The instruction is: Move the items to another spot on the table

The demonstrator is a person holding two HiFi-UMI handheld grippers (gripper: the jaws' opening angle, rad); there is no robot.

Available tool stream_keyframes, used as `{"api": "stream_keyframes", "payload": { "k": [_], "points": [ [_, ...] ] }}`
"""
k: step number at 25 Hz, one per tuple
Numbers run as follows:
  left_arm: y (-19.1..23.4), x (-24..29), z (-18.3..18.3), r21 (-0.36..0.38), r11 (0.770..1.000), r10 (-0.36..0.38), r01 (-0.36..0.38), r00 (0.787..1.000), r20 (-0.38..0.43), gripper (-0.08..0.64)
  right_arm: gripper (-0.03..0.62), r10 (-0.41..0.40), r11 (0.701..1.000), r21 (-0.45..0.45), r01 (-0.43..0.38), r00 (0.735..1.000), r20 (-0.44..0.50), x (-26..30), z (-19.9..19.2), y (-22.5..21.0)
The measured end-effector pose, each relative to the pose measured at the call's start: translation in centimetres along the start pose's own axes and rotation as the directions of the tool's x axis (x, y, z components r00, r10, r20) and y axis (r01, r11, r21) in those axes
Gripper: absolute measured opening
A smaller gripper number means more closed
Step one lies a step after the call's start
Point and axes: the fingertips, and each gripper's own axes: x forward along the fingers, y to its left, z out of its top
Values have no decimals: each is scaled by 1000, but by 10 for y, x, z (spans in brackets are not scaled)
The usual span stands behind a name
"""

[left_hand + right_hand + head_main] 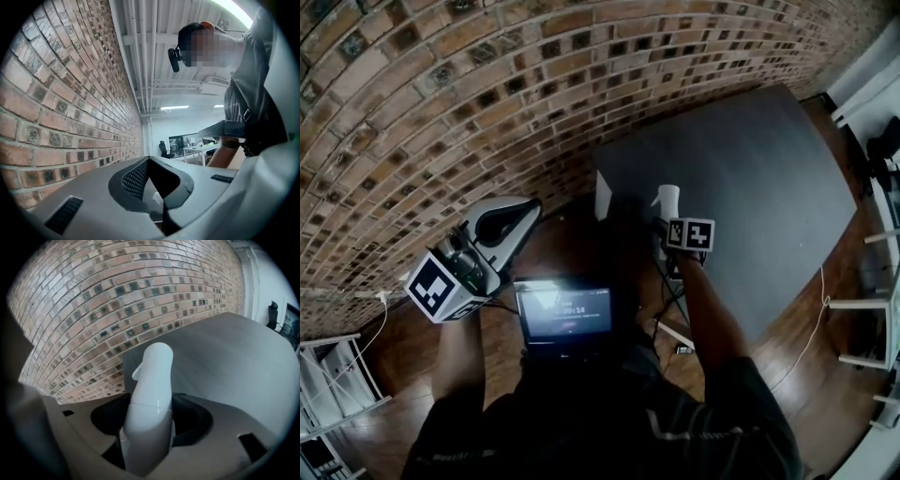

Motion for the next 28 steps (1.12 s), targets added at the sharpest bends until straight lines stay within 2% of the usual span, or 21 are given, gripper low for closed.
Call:
{"api": "stream_keyframes", "payload": {
  "k": [5, 19, 28],
  "points": [
    [14, 5, -17, -30, 999, -21, 21, 1000, -20, -5, 282, -45, 999, 28, 45, 999, -28, 14, -2, -15],
    [31, 33, -41, -78, 994, -85, 82, 996, -36, -5, 282, -70, 995, 62, 75, 995, -75, 37, -4, -34],
    [34, 69, -52, -94, 987, -136, 132, 990, -40, -5, 284, -83, 996, 34, 87, 992, -96, 43, -1, -35]
  ]
}}
